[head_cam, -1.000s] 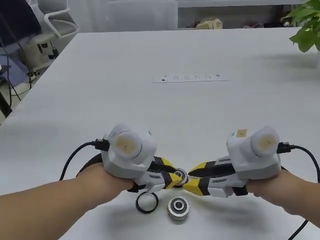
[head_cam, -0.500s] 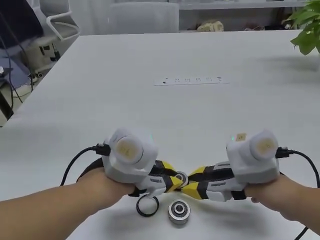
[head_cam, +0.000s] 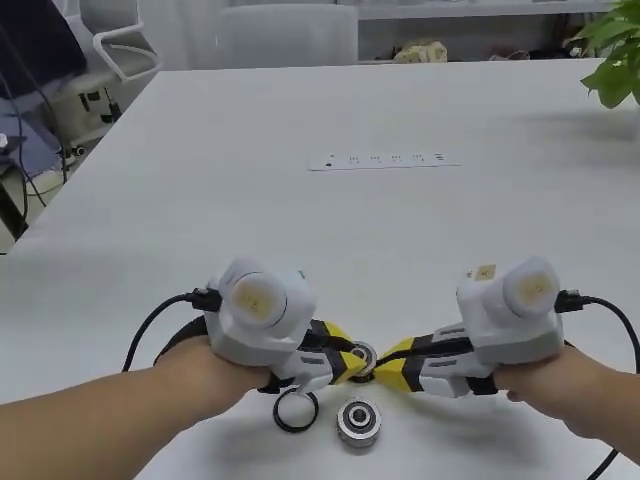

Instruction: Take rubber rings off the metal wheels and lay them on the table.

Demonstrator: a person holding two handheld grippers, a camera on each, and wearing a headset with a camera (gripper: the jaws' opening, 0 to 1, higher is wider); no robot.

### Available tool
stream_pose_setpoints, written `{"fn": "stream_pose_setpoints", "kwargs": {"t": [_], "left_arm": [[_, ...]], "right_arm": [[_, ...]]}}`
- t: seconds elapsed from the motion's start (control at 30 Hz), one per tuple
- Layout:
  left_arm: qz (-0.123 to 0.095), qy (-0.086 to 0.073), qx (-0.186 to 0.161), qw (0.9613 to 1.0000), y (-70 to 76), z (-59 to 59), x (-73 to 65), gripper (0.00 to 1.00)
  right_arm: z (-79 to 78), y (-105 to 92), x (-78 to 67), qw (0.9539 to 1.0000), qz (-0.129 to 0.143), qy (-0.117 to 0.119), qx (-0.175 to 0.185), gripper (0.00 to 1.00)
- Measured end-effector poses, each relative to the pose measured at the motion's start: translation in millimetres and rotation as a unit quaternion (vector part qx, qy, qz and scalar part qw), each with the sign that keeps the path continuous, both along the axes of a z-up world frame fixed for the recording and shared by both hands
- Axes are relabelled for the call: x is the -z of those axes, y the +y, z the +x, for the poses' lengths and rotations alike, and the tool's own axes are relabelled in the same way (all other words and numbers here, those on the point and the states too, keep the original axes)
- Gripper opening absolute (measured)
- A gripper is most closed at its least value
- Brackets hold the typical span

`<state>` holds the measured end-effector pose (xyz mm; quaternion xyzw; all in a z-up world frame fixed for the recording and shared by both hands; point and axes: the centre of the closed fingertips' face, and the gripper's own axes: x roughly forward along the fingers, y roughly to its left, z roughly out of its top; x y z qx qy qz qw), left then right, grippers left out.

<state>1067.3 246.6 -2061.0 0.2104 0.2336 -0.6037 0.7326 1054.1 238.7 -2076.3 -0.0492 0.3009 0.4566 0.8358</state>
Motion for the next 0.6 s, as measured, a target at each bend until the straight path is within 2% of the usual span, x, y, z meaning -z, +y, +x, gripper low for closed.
{"fn": "stream_pose_setpoints", "kwargs": {"t": [0.03,0.13,0.3,0.6], "left_arm": [[0.0,-0.001,0.0,1.0,0.1,-0.1,-0.2,0.07],[0.001,-0.002,0.001,1.0,0.1,-0.3,-0.3,0.07],[0.001,-0.004,0.001,1.0,0.2,-0.3,-0.6,0.07],[0.002,-0.004,0.0,1.0,0.2,-0.5,-0.1,0.07]], "right_arm": [[-0.1,0.5,1.1,1.0,0.001,0.007,0.002,0.01],[-0.2,0.7,1.3,1.0,0.0,0.009,0.004,0.0],[0.9,-3.0,-1.5,0.9988,0.02,0.038,0.022,0.0],[-0.1,-4.0,-4.5,0.9968,0.04,0.059,0.036,0.0]]}}
